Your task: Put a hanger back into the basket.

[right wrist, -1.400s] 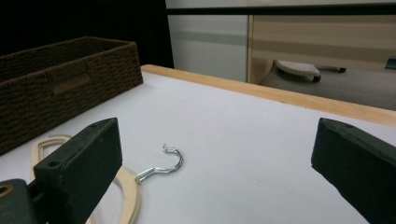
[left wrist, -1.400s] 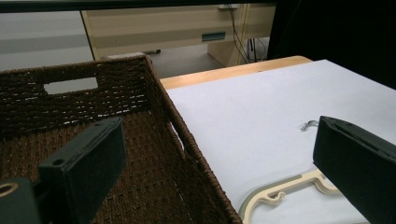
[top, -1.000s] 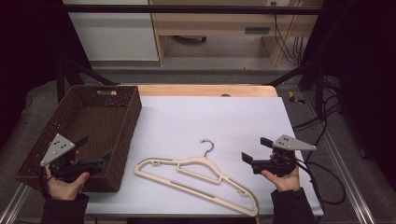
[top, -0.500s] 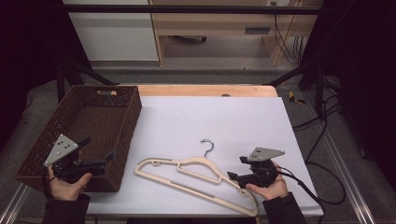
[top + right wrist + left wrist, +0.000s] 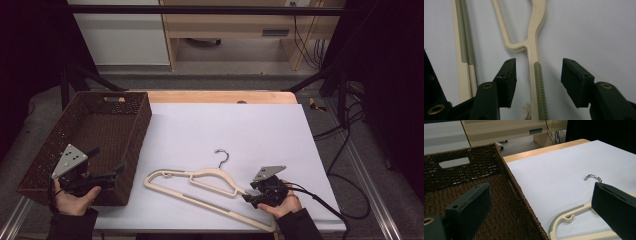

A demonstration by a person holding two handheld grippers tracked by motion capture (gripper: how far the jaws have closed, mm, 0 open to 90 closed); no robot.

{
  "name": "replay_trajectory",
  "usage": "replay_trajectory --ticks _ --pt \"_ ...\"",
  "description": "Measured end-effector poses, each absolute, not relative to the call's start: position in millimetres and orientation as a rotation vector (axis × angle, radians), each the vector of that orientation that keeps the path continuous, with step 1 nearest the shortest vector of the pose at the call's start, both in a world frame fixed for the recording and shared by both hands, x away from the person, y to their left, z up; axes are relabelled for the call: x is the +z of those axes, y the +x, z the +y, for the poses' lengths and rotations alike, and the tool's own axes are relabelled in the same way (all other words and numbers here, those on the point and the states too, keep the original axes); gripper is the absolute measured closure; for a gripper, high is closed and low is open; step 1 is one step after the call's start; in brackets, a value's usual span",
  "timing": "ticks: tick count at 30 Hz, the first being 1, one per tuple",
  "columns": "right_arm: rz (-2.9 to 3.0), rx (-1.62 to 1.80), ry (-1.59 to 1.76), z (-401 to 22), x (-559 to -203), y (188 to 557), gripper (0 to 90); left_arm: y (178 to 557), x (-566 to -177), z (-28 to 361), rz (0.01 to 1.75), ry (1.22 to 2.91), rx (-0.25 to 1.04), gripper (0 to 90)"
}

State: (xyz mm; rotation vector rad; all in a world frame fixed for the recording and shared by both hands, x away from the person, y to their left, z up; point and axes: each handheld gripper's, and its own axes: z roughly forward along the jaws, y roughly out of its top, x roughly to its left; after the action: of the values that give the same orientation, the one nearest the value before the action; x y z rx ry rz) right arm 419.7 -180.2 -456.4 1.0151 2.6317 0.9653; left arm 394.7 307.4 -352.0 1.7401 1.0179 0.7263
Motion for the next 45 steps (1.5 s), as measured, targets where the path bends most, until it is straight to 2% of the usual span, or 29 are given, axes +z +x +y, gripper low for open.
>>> replay_trajectory --ticks 8,17,26,45 --pt "2.676 0.884 0.998 -177 -465 421 62.4 396 -353 301 1.010 1.764 0.718 2.5" --pt "2.692 0.913 0.970 -180 -466 421 74.7 398 -357 290 0.988 1.814 0.701 2.4" --pt "2.702 0.916 0.952 -181 -464 422 78.1 399 -359 285 0.982 1.830 0.692 2.5" --pt "2.707 0.943 0.932 -184 -460 421 78.4 397 -359 279 0.967 1.840 0.689 2.5"
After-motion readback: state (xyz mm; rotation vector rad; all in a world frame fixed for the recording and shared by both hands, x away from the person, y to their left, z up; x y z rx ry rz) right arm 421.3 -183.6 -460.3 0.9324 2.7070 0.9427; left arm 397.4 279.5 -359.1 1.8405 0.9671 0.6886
